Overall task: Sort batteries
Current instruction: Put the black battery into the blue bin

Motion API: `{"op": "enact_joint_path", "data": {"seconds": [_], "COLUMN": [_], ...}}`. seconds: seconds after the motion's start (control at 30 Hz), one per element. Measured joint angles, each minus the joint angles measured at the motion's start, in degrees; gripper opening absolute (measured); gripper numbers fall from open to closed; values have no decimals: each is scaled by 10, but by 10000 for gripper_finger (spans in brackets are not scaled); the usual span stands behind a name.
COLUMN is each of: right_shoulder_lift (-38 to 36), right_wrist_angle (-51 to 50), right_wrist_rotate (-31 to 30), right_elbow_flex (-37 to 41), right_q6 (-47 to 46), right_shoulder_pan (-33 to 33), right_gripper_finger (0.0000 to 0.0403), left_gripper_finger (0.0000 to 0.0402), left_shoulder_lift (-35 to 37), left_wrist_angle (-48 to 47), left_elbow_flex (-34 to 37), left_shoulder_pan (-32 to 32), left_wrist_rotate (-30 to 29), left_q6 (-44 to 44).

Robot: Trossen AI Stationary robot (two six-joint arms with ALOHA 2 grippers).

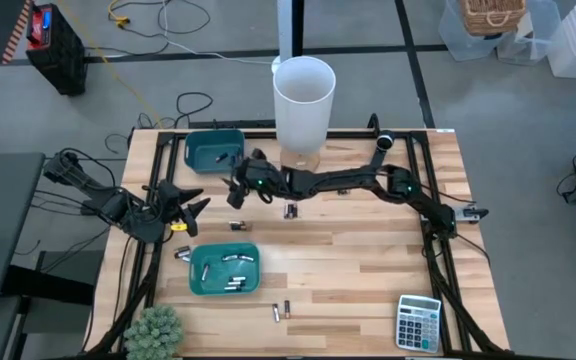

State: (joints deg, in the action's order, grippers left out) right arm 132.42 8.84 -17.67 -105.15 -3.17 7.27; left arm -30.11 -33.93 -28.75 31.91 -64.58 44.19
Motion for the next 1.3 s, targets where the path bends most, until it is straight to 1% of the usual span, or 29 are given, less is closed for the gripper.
{"op": "enact_joint_path", "data": {"seconds": [0.13, 0.4, 0.53, 0.63, 0.7, 0.77, 0.83, 1.03, 1.3], "right_shoulder_lift": [1, 1, 9, 22, 36, 46, 63, 83, 86], "right_wrist_angle": [46, 11, -9, -4, 7, -12, -7, -42, -65], "right_wrist_rotate": [-7, -19, -16, 8, 18, 20, 28, 28, 14], "right_elbow_flex": [58, 100, 97, 99, 88, 77, 65, 20, 18], "right_q6": [-37, -97, -110, -115, -120, -123, -125, -129, -113], "right_shoulder_pan": [3, 30, 42, 44, 43, 42, 42, 46, 48], "right_gripper_finger": [256, 256, 256, 256, 256, 256, 256, 256, 256], "left_gripper_finger": [173, 173, 173, 173, 173, 173, 173, 173, 173], "left_shoulder_lift": [0, 0, 0, 0, 0, 0, 0, 0, 0], "left_wrist_angle": [0, 0, 0, 1, 2, 2, 3, 2, -2], "left_elbow_flex": [0, 0, 0, 0, 0, 0, 0, 0, 0], "left_shoulder_pan": [4, 4, 4, 4, 4, 4, 4, 4, 4], "left_wrist_rotate": [0, 0, 0, 0, 0, 1, 1, 1, 1], "left_q6": [0, 1, 1, 1, 1, 1, 0, 0, 0]}}
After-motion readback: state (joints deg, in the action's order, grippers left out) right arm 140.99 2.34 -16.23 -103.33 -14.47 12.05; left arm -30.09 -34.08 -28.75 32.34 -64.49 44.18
